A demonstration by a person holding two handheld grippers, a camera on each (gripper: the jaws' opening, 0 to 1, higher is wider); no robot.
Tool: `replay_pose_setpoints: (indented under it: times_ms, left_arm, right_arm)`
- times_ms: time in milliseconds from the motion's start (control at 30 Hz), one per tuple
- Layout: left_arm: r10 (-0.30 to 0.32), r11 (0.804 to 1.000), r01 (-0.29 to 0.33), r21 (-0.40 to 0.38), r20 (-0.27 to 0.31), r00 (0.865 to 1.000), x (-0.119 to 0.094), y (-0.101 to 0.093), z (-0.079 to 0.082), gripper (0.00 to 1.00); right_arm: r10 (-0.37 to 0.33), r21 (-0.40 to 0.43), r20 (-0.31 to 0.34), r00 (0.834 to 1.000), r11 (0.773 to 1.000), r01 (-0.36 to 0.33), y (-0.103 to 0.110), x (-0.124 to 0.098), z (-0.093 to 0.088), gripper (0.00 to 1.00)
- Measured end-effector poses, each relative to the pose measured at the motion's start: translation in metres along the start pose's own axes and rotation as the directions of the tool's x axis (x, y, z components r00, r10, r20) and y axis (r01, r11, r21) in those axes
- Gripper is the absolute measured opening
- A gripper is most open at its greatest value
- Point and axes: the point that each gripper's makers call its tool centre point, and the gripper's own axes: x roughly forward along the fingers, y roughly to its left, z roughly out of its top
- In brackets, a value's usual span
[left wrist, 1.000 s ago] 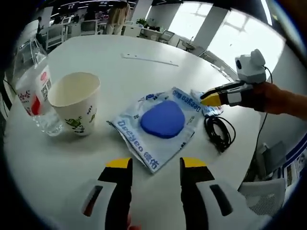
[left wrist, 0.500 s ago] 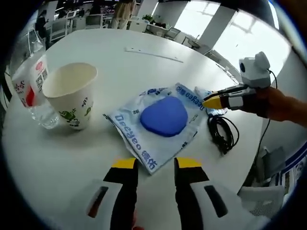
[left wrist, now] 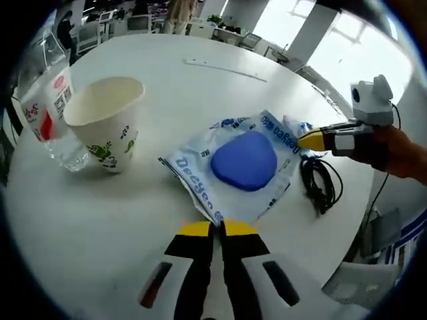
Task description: Arrange the tabletop items into an orderly group along one side of the table until the central work area is clear of visible clutter.
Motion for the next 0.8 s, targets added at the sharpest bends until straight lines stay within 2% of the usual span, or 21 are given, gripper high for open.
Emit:
replay_pose_setpoints:
  times_ms: [133,267,400,700,800]
  left_arm:
    - [0.012,1.0,-0.012,0.005,0.014,1.0,0.0,0.001,0.003,0.0]
    - [0.013,1.0,-0.013,-0.01,0.045,0.999,-0.002,0.0,0.012,0.0]
    - [0.021,1.0,-0.02,-0.013,0.061,0.998,-0.002,0.002,0.019,0.0]
    - [0.043,0.998,-0.038,-0.054,0.106,0.993,-0.004,0.015,0.037,0.0]
    - [0.054,0.994,-0.043,-0.098,0.116,0.992,-0.003,0.019,0.04,0.0]
  right_arm:
    - [0.006,-0.003,0.006,1.0,1.0,-0.006,0.003,-0.002,0.002,0.0]
    - [0.014,0.007,0.047,0.999,1.0,-0.014,0.007,-0.008,0.01,0.0]
    - [0.018,-0.005,0.046,0.999,1.0,-0.017,0.008,-0.008,0.009,0.0]
    - [0.009,0.019,0.068,0.998,1.0,-0.01,0.01,-0.011,0.01,0.0]
    - [0.005,0.038,0.075,0.997,0.999,-0.008,0.013,-0.011,0.01,0.0]
